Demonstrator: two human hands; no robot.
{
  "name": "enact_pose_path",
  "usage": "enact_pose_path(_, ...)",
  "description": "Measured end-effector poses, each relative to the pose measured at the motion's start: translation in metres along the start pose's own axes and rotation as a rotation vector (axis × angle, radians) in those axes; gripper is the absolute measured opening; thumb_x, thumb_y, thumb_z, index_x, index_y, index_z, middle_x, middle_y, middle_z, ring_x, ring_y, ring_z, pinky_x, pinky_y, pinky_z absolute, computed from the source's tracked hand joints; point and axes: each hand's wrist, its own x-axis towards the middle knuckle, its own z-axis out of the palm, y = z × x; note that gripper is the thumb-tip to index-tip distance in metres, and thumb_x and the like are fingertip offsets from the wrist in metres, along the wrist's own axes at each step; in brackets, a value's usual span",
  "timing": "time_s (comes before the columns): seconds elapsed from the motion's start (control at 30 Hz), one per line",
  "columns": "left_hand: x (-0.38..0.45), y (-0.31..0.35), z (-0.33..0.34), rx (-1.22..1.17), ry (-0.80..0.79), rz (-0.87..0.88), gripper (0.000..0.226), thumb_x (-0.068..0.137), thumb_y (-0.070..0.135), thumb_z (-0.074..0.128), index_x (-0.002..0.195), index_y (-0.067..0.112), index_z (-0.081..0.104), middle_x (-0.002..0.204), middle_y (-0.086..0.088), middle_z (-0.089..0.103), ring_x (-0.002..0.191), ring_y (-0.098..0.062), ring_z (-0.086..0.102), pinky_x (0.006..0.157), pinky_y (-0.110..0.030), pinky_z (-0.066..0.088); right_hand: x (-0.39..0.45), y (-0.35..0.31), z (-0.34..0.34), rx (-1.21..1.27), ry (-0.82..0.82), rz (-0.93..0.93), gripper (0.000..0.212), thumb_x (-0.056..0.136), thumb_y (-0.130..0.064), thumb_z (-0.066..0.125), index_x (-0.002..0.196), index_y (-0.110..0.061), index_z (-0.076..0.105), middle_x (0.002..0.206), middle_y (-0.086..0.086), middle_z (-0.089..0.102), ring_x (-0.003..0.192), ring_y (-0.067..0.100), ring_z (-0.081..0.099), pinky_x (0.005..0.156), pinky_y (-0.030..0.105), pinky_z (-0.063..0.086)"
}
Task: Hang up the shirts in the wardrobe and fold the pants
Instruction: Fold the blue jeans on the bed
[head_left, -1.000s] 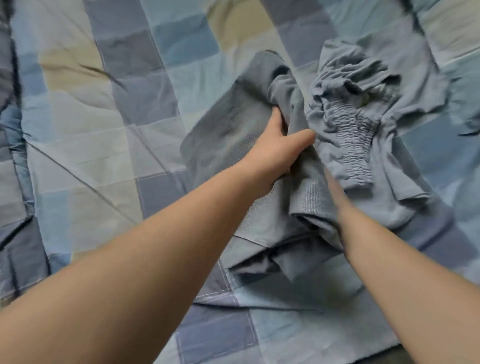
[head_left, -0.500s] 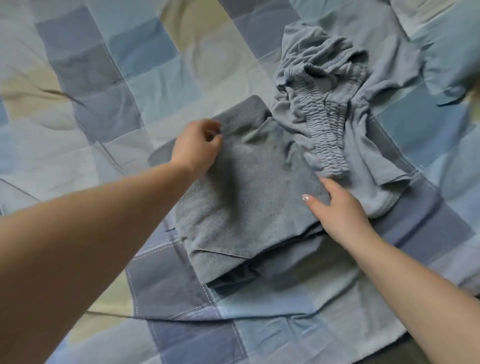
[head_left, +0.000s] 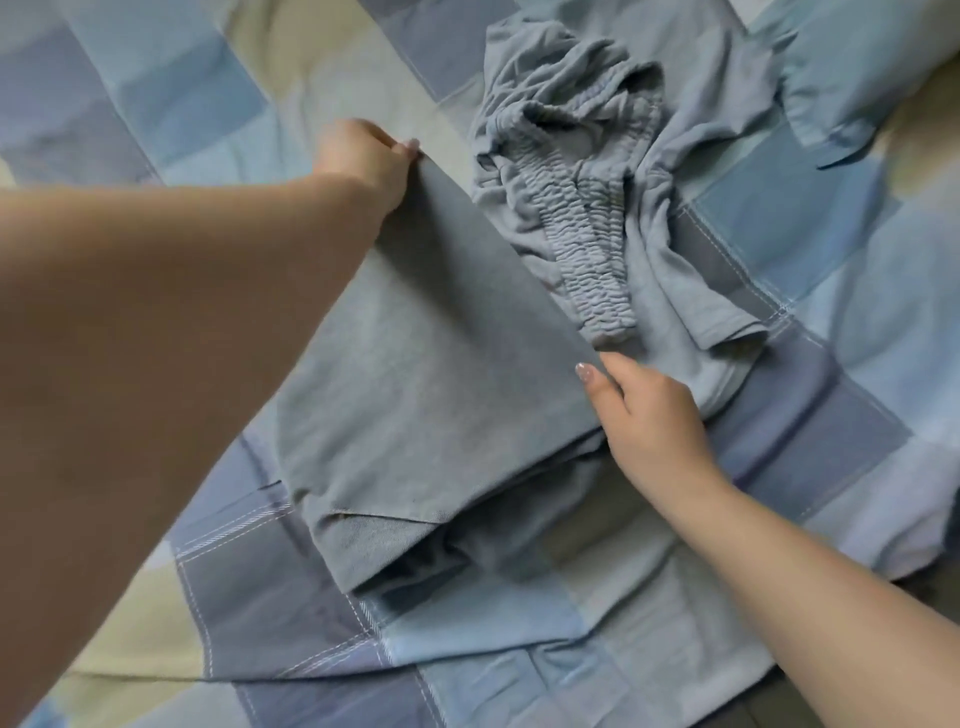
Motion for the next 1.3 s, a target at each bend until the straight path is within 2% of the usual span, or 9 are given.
enact_pose_path(0.13, -0.009, -0.002, 0.005, -0.152, -0.08, -0.024, 0.027, 0.092, 0.037, 0.057, 0.105, 0.016, 0.068, 0.092, -0.006, 0.069, 0.067, -0.018, 0.061, 0.076, -0.03, 0.052, 0.015, 0.016, 0.006, 0.047, -0.154, 0.219, 0.026, 0.095, -0.033, 0.05, 0.089, -0.011, 0.063, 0.075, 0.005, 0.059, 0.086, 0.032, 0.055, 0.063, 0.031, 0.027)
enact_pose_path(0.37, -0.104, -0.143, -0.013, -0.307, 0.225, -0.253, 0.06, 0.082, 0.041, 0.069, 0.133, 0.016, 0.048, 0.127, -0.012, 0.054, 0.116, -0.022, 0.054, 0.103, -0.036, 0.043, 0.035, 0.015, -0.001, 0.047, -0.327, 0.264, 0.038, 0.087, -0.053, 0.053, 0.104, -0.022, 0.067, 0.102, 0.001, 0.067, 0.102, 0.026, 0.06, 0.076, 0.028, 0.039)
enact_pose_path(0.53, -0.199, -0.197, 0.0, -0.893, -0.165, -0.729, 0.046, 0.085, 0.043, 0.065, 0.121, 0.015, 0.054, 0.099, 0.0, 0.064, 0.078, -0.008, 0.061, 0.059, -0.022, 0.052, 0.06, 0.007, 0.011, 0.023, -0.426, 0.351, 0.074, 0.078, -0.068, 0.053, 0.133, -0.018, 0.054, 0.136, 0.004, 0.054, 0.123, 0.025, 0.051, 0.094, 0.028, 0.037)
enact_pose_path(0.63, -0.204, -0.207, 0.006, -1.07, -0.321, -0.701, 0.042, 0.085, 0.039, 0.064, 0.119, 0.014, 0.059, 0.111, 0.002, 0.071, 0.1, -0.014, 0.068, 0.073, -0.027, 0.057, 0.062, 0.007, 0.02, 0.154, -0.448, 0.407, 0.064, 0.077, -0.062, 0.062, 0.127, -0.022, 0.059, 0.126, -0.002, 0.061, 0.113, 0.022, 0.057, 0.098, 0.029, 0.041)
enact_pose_path(0.73, -0.201, -0.21, 0.005, -1.062, -0.294, -0.673, 0.027, 0.086, 0.03, 0.067, 0.107, 0.014, 0.062, 0.096, 0.006, 0.075, 0.088, -0.01, 0.071, 0.063, -0.023, 0.057, 0.054, 0.008, 0.023, 0.265, -0.499, 0.442, 0.053, 0.081, -0.05, 0.065, 0.125, -0.02, 0.06, 0.118, -0.003, 0.066, 0.107, 0.019, 0.062, 0.102, 0.036, 0.044)
enact_pose_path(0.83, -0.203, -0.224, -0.002, -0.999, -0.234, -0.659, 0.019, 0.086, 0.024, 0.068, 0.101, 0.013, 0.065, 0.092, 0.003, 0.075, 0.084, -0.011, 0.071, 0.067, -0.024, 0.056, 0.034, 0.001, 0.024, 0.387, -0.584, 0.536, 0.037, 0.085, -0.035, 0.066, 0.116, -0.014, 0.064, 0.097, -0.005, 0.074, 0.088, 0.013, 0.07, 0.083, 0.03, 0.053)
enact_pose_path(1.0, -0.226, -0.281, -0.039, -0.884, -0.383, -0.658, 0.019, 0.087, 0.019, 0.066, 0.104, 0.011, 0.064, 0.088, 0.002, 0.075, 0.08, -0.01, 0.071, 0.068, -0.022, 0.056, -0.038, -0.013, 0.047, 0.371, -0.893, 0.709, 0.028, 0.084, -0.02, 0.068, 0.11, -0.012, 0.066, 0.109, 0.003, 0.071, 0.103, 0.024, 0.066, 0.097, 0.041, 0.049)
enact_pose_path(1.13, -0.241, -0.32, -0.061, -0.712, -0.566, -0.643, 0.015, 0.086, 0.02, 0.067, 0.101, 0.019, 0.066, 0.093, 0.004, 0.072, 0.081, -0.007, 0.065, 0.078, -0.025, 0.053, -0.074, -0.025, 0.083, 0.247, -0.643, 0.432, 0.031, 0.085, -0.018, 0.069, 0.115, -0.017, 0.063, 0.108, -0.005, 0.066, 0.099, 0.011, 0.061, 0.087, 0.023, 0.047)
enact_pose_path(1.3, -0.23, -0.314, -0.059, -0.84, -0.582, -0.61, 0.031, 0.084, 0.021, 0.067, 0.114, 0.013, 0.063, 0.11, -0.003, 0.07, 0.099, -0.016, 0.066, 0.092, -0.033, 0.051, -0.068, -0.035, 0.104, 0.853, -0.552, 0.795, 0.035, 0.077, -0.023, 0.069, 0.108, -0.009, 0.066, 0.093, 0.006, 0.074, 0.086, 0.017, 0.071, 0.082, 0.035, 0.056)
